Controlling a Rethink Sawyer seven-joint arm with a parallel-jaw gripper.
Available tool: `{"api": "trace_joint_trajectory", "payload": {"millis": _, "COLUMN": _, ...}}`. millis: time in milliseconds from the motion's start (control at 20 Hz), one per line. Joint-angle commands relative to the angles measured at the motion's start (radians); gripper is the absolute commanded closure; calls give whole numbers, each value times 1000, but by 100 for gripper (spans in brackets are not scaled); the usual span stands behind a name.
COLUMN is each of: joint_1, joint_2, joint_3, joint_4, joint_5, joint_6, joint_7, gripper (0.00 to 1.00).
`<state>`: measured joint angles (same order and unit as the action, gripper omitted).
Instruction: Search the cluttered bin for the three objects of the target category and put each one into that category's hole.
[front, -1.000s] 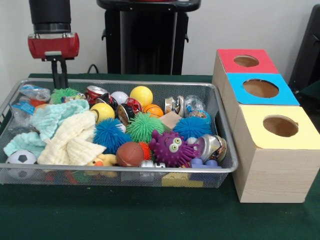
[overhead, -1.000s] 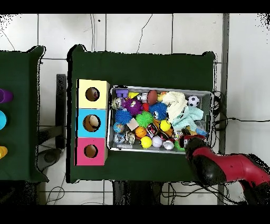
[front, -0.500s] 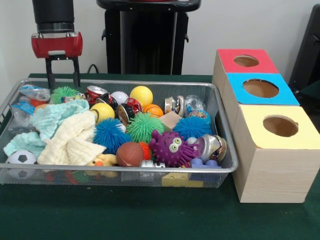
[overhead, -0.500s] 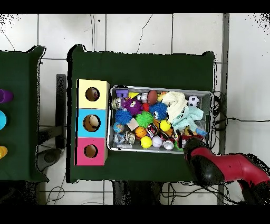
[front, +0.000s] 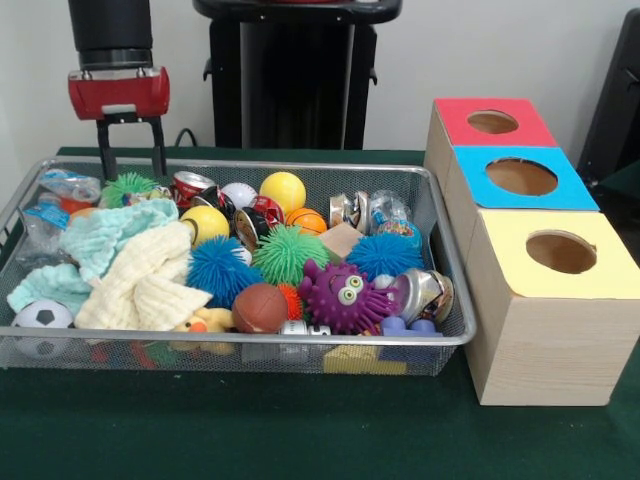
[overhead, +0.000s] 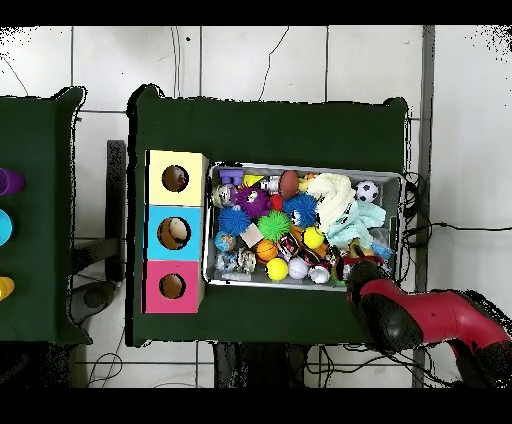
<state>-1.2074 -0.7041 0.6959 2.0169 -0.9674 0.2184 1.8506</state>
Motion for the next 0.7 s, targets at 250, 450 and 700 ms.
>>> {"api": "trace_joint_trajectory", "payload": {"millis": 250, "joint_1": -12, "joint_2": 122, "joint_3": -34, "joint_4": -25, "joint_5": -117, "joint_6": -34, "joint_7": -63, "gripper": 0}}
{"api": "trace_joint_trajectory", "payload": {"millis": 450, "joint_1": -22, "joint_2": 138, "joint_3": -27, "joint_4": -31, "joint_5": -125, "joint_6": -29, "joint_7": -66, "gripper": 0}}
{"api": "trace_joint_trajectory", "payload": {"millis": 700, "joint_1": -74, "joint_2": 156, "joint_3": 18, "joint_4": -36, "joint_5": -107, "joint_6": 20, "joint_7": -118, "gripper": 0}}
